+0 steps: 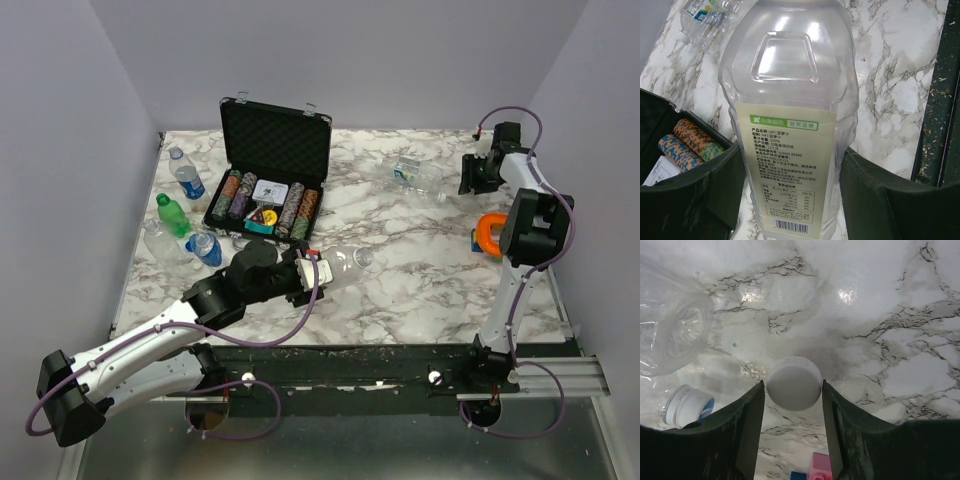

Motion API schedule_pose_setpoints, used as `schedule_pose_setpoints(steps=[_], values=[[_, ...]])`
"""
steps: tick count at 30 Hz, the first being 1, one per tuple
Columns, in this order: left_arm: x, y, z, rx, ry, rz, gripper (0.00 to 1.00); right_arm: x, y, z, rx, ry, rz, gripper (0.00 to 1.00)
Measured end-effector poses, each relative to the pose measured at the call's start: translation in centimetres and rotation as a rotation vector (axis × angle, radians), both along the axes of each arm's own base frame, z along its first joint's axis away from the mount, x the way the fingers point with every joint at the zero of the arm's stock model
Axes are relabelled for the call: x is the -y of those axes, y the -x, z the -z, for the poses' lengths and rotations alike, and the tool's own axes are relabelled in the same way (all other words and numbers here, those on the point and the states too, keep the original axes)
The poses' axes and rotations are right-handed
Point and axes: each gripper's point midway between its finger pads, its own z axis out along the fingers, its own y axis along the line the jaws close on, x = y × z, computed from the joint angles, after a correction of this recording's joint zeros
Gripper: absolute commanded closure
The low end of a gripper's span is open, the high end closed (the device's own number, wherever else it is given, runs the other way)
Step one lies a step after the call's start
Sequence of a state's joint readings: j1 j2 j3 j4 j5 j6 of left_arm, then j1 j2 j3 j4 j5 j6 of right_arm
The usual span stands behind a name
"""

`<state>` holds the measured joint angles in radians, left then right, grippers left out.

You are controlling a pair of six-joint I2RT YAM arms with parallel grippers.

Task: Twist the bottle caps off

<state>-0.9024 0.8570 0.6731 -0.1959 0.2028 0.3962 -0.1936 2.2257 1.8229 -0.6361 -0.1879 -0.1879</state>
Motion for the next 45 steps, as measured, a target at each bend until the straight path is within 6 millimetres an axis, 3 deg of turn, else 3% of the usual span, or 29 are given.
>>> schedule_pose_setpoints(steps=[1,11,15,18,20,21,22,23,26,31,32,36,41,45], values=[[0.0,0.0,0.0,0.000,0.000,0.000,1.00,0.0,0.0,0.0,-0.001,0.001,-0.001,0.37],[0.0,0.0,0.2,-0.003,-0.004,0.000,1.00,0.0,0.1,-0.2,-0.002,0.002,-0.014,0.36],[0.0,0.0,0.2,-0.004,-0.004,0.000,1.00,-0.6,0.8,-1.5,0.017,-0.009,-0.055,0.36],[0.0,0.0,0.1,-0.004,-0.004,0.000,1.00,-1.8,2.5,-4.4,0.064,-0.025,-0.113,0.34],[0.0,0.0,0.1,-0.003,-0.001,0.000,1.00,-2.9,4.3,-7.5,0.125,-0.040,-0.164,0.30],[0.0,0.0,0.0,-0.004,0.002,0.000,1.00,-3.8,5.5,-10.2,0.184,-0.050,-0.208,0.26],[0.0,0.1,-0.1,-0.003,0.005,0.002,1.00,-4.1,5.8,-10.9,0.199,-0.053,-0.216,0.10],[0.0,0.2,-0.2,-0.004,0.011,0.006,1.00,-4.6,6.2,-12.3,0.241,-0.060,-0.243,0.07],[0.2,0.4,-0.7,-0.003,0.032,0.016,1.00,-7.1,8.9,-15.9,0.353,-0.104,-0.359,0.07],[0.8,0.8,-1.4,-0.017,0.073,0.038,1.00,-10.6,13.4,-18.1,0.439,-0.195,-0.527,0.05],[0.9,0.8,-1.5,-0.020,0.083,0.041,1.00,-11.2,14.1,-18.5,0.454,-0.207,-0.557,0.00],[1.5,1.1,-2.7,-0.031,0.143,0.064,1.00,-12.9,16.9,-20.5,0.542,-0.221,-0.653,0.00],[2.7,0.8,-4.4,-0.065,0.222,0.103,1.00,-14.5,19.5,-22.4,0.621,-0.250,-0.728,0.00],[4.4,0.5,-6.8,-0.084,0.285,0.153,1.00,-16.2,21.2,-22.4,0.622,-0.343,-0.847,0.00]])
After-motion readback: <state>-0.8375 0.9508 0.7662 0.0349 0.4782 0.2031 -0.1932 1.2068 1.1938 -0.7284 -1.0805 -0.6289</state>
